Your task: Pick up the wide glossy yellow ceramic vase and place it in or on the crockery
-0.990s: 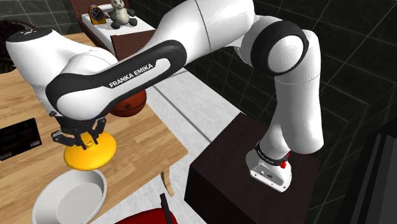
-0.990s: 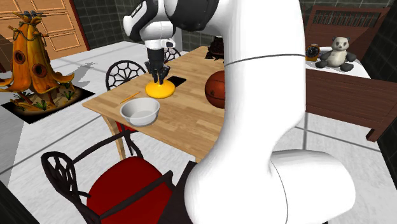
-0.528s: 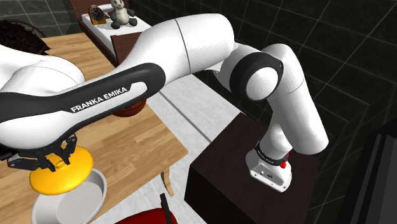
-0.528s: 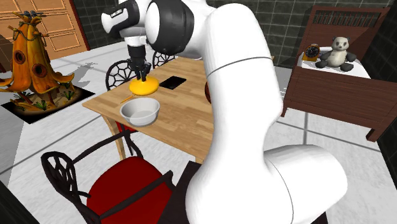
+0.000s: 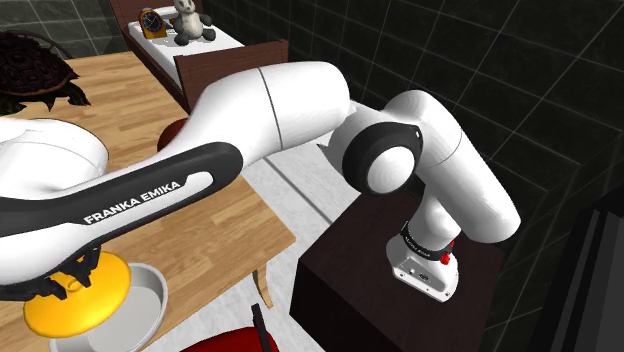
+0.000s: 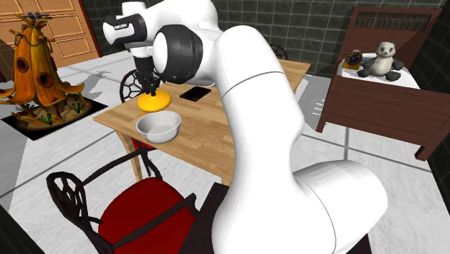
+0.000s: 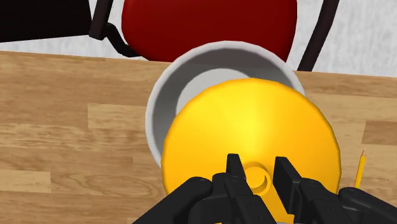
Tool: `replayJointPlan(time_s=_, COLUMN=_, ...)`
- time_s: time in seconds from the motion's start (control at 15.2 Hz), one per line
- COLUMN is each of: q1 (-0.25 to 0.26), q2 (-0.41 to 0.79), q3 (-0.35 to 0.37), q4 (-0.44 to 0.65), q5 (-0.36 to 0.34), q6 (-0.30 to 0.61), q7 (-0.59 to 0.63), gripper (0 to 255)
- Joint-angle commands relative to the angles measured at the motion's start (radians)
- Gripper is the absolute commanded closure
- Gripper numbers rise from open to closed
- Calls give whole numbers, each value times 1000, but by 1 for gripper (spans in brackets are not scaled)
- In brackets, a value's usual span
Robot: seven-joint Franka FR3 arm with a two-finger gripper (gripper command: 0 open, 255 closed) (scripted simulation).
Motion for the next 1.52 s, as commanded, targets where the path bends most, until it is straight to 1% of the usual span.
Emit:
replayJointPlan(time_s=0.0, q1=-4, q2=5, q3=-1, q4=-17, q5=-2, q6=23, q7=0, gripper=255)
replayJointPlan(time_s=0.46, q1=-13, q2=20, q3=-5, q4=-87, q5=-8, q6=105, q7=7, gripper=255)
replayJointPlan(time_s=0.99, q1=-16, q2=55, q3=-12, q4=-134, q5=-17, q6=185, q7=12, gripper=255)
replayJointPlan(time_s=1.45, q1=-16, q2=55, q3=-12, q4=-134, q5=-17, q6=185, q7=12, gripper=255)
